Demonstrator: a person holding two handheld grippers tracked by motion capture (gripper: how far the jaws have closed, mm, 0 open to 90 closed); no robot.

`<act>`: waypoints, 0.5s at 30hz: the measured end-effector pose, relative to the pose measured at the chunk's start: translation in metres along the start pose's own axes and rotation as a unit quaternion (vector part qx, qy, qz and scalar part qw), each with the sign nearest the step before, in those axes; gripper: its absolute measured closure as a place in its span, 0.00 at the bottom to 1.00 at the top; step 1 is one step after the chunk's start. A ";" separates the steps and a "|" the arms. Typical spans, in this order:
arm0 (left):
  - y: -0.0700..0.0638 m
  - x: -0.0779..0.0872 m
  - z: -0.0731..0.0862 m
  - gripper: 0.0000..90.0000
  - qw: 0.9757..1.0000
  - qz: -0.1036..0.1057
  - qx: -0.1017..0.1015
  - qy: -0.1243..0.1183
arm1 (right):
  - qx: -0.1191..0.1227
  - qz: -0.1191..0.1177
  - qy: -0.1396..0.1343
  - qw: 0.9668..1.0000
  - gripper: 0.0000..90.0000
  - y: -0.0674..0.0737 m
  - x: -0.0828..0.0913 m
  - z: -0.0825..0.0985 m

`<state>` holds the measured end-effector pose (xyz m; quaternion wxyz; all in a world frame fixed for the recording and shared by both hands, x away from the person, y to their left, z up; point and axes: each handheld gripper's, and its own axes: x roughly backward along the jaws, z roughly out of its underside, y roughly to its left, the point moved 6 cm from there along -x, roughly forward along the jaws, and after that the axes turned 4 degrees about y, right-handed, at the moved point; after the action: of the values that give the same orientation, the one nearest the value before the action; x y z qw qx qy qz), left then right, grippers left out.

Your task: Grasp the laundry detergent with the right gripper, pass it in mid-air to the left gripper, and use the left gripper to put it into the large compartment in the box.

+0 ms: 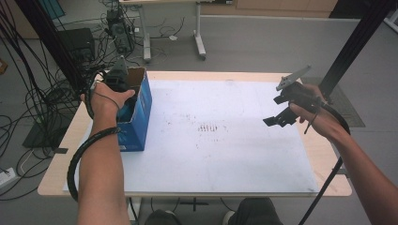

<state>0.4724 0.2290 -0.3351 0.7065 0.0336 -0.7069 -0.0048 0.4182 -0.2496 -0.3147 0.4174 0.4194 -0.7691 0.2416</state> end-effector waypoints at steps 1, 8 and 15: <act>0.000 0.000 0.000 0.40 1.000 0.000 0.000 -0.001 | 0.000 0.000 0.000 1.000 0.02 0.000 0.000 0.000; 0.001 0.000 0.000 0.40 1.000 0.001 0.002 -0.002 | 0.001 0.001 0.000 1.000 0.02 0.000 0.000 -0.001; 0.001 0.000 0.000 0.40 1.000 0.001 0.002 -0.002 | 0.002 0.001 0.000 1.000 0.02 0.000 0.000 -0.001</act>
<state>0.4723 0.2297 -0.3353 0.7051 0.0344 -0.7083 -0.0026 0.4187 -0.2487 -0.3135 0.4167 0.4192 -0.7689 0.2437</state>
